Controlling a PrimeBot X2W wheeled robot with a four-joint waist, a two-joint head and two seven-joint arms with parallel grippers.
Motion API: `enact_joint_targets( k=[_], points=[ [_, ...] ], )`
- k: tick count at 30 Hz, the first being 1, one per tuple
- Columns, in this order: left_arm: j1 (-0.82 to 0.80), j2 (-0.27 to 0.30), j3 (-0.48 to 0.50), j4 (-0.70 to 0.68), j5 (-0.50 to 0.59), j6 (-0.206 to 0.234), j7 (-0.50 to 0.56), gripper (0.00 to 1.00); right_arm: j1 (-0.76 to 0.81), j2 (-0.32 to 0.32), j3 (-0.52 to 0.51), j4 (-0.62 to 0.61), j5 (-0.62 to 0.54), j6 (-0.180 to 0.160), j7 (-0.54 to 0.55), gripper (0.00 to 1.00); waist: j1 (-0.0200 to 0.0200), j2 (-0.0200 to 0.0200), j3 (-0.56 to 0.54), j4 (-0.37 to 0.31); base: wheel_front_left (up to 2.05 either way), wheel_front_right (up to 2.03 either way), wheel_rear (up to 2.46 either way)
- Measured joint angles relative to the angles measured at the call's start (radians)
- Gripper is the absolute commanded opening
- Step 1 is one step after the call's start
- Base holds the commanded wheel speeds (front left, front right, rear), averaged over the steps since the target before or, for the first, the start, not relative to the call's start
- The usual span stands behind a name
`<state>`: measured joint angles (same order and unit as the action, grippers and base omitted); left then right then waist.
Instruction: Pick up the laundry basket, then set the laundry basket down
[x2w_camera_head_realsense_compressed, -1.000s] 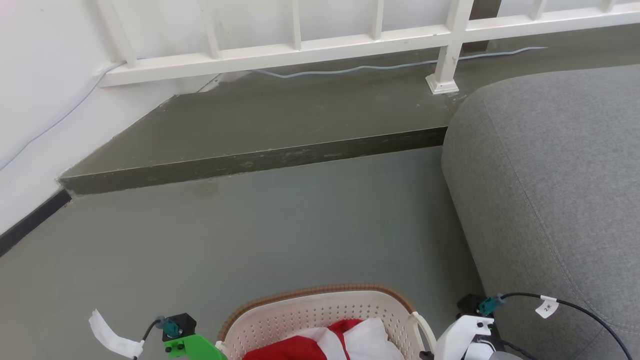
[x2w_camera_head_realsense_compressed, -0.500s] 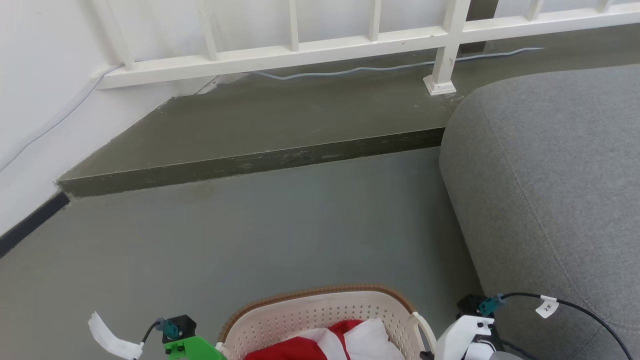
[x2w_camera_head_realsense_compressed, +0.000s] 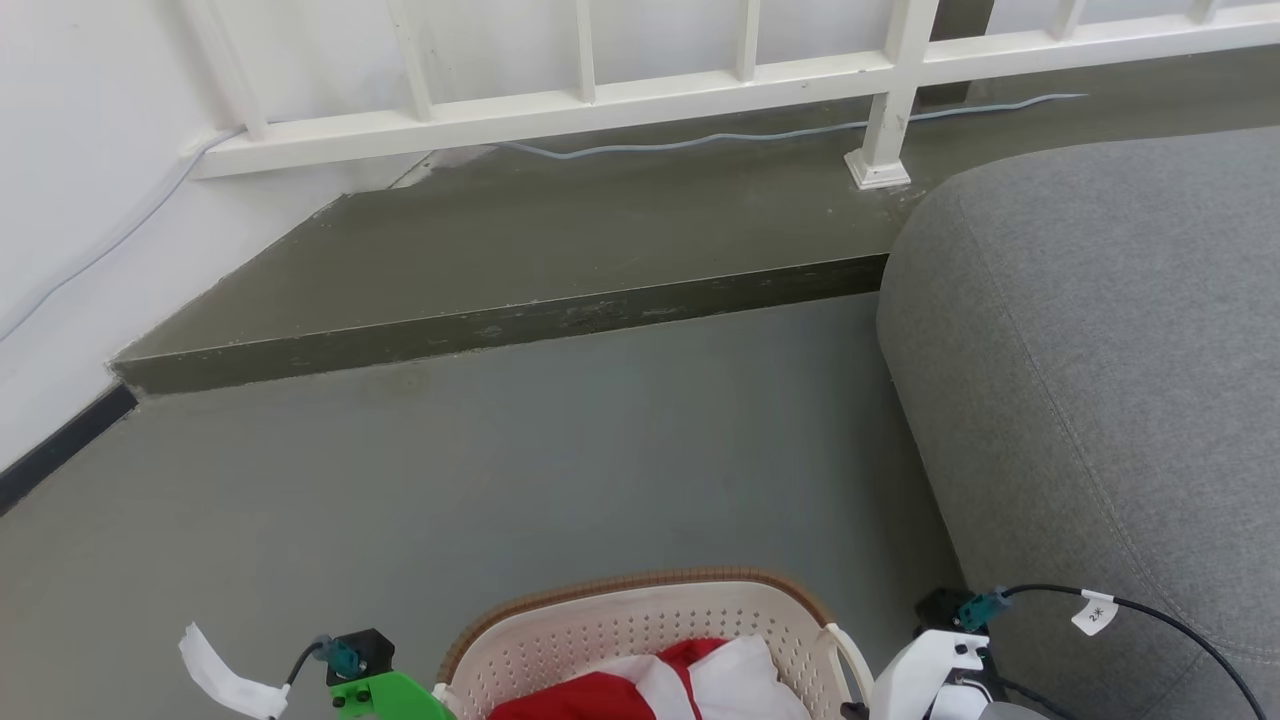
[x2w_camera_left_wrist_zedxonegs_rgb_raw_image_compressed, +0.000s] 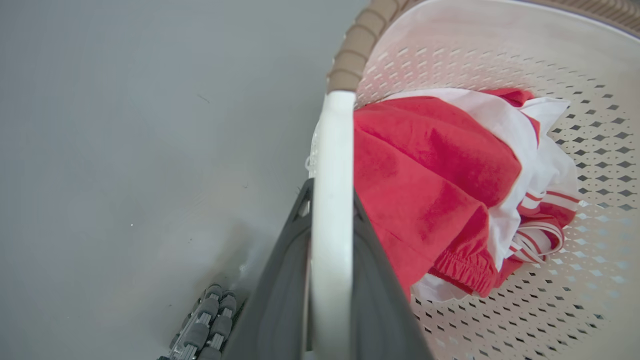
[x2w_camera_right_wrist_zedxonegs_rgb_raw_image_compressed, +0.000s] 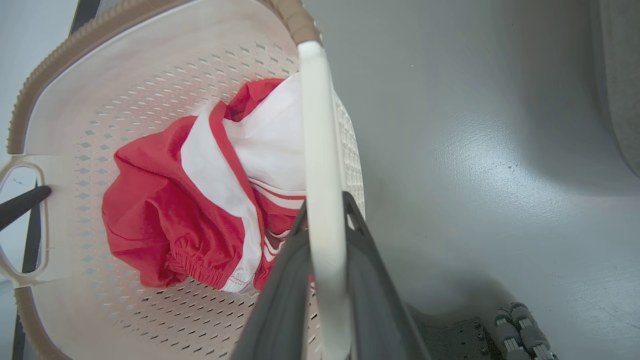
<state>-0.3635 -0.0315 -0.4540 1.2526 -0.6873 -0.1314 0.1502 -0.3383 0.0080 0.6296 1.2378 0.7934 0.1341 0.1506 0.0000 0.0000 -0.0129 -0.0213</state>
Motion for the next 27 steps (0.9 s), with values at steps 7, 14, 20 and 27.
enact_joint_targets(
  k=[7,14,20,27],
  points=[
    [0.000,0.000,-0.004,-0.002,-0.005,0.006,0.000,0.00,0.000,0.000,0.003,-0.001,0.005,-0.003,0.000,0.00,0.0000,0.0000,0.001,0.001,0.00,0.00,0.00],
    [0.000,0.001,-0.014,-0.005,-0.022,0.010,0.001,0.00,0.000,-0.001,0.008,-0.003,0.009,-0.003,0.000,0.00,0.0000,0.0000,0.004,0.003,0.00,0.00,0.00],
    [0.000,0.003,-0.021,-0.007,-0.022,0.013,0.009,0.00,-0.001,-0.001,0.016,-0.006,0.009,-0.004,-0.002,0.00,0.0000,0.0000,0.009,0.002,0.00,0.00,0.00],
    [-0.002,0.004,-0.027,-0.020,-0.023,0.024,0.007,0.00,-0.007,-0.003,0.024,-0.012,0.009,-0.014,-0.010,0.00,0.0000,0.0000,0.032,-0.001,0.00,0.00,0.00]
  ],
)
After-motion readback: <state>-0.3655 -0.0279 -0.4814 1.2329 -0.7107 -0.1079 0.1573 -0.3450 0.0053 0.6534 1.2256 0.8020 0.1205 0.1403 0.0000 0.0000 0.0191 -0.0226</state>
